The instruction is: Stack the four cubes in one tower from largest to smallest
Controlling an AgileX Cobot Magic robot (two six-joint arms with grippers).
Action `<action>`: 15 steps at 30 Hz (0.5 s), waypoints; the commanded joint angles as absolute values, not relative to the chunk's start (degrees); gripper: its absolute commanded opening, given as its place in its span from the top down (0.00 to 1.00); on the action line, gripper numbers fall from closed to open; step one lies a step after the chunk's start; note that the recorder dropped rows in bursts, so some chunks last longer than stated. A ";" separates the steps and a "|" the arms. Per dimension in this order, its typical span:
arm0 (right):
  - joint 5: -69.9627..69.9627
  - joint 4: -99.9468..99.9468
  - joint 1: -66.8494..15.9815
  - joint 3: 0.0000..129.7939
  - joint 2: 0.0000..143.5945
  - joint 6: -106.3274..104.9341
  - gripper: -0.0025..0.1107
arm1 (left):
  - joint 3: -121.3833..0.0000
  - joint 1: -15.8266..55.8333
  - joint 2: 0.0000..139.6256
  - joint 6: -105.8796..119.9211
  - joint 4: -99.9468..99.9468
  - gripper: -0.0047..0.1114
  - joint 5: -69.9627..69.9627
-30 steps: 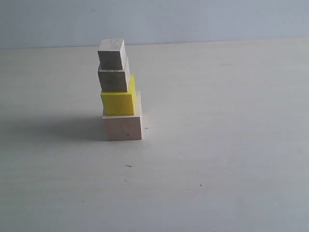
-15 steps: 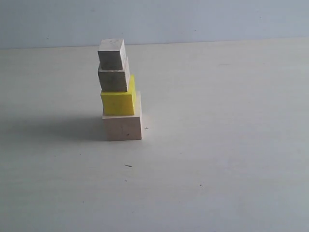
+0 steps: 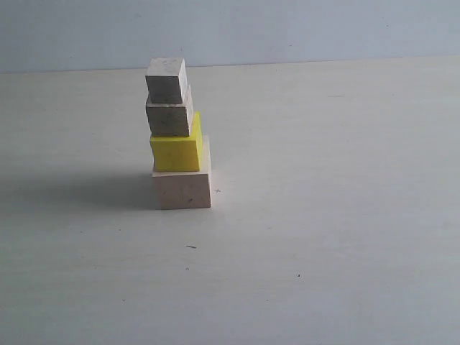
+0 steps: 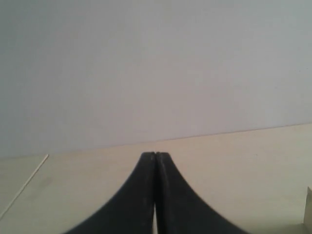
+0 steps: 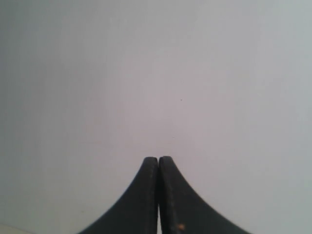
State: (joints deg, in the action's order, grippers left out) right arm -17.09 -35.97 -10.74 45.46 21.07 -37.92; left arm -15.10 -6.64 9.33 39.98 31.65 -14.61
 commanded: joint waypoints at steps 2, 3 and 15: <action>-17.47 -36.04 -10.49 45.01 20.84 -37.84 0.98 | -10.40 -6.70 4.40 6.85 7.72 0.96 -15.69; -17.47 -36.04 -10.49 45.01 20.84 -37.84 0.98 | -9.54 -6.70 3.41 2.02 4.19 0.96 -16.10; -17.47 -36.04 -10.49 45.01 20.84 -37.84 0.98 | -2.46 -6.70 0.00 -1.70 2.23 0.96 -17.65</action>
State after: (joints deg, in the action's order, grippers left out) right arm -17.09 -35.97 -10.74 45.46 21.07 -37.92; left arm -3.46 -6.64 0.36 -1.16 2.26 -17.04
